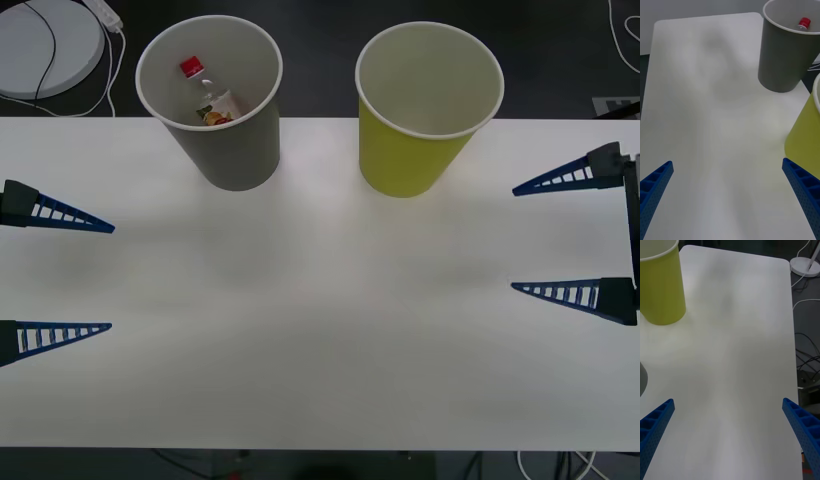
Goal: Put the can into the green bin and the plastic bottle into the gray bin
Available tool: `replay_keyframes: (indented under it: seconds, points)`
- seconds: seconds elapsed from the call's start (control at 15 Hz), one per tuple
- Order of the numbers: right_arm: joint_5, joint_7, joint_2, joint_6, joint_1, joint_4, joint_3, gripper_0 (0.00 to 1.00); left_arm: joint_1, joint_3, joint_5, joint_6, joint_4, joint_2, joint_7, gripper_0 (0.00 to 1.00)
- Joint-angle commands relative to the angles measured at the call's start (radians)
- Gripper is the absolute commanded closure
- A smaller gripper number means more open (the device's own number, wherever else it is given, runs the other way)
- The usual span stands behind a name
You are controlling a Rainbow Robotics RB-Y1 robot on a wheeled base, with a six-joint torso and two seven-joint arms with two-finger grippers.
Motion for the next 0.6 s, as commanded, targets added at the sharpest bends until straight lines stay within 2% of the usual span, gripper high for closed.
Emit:
replay_keyframes:
  seconds: [0.07, 0.6]
  points:
    - [-0.027, 0.066, 0.000, -0.061, 0.032, 0.036, -0.040, 0.00, 0.000, 0.000, 0.000, 0.000, 0.000, 0.000, 0.000, 0.00]
    - [-0.047, 0.093, 0.017, -0.116, 0.130, 0.041, -0.128, 0.00, 0.000, 0.000, 0.000, 0.000, 0.000, 0.000, 0.000, 0.00]
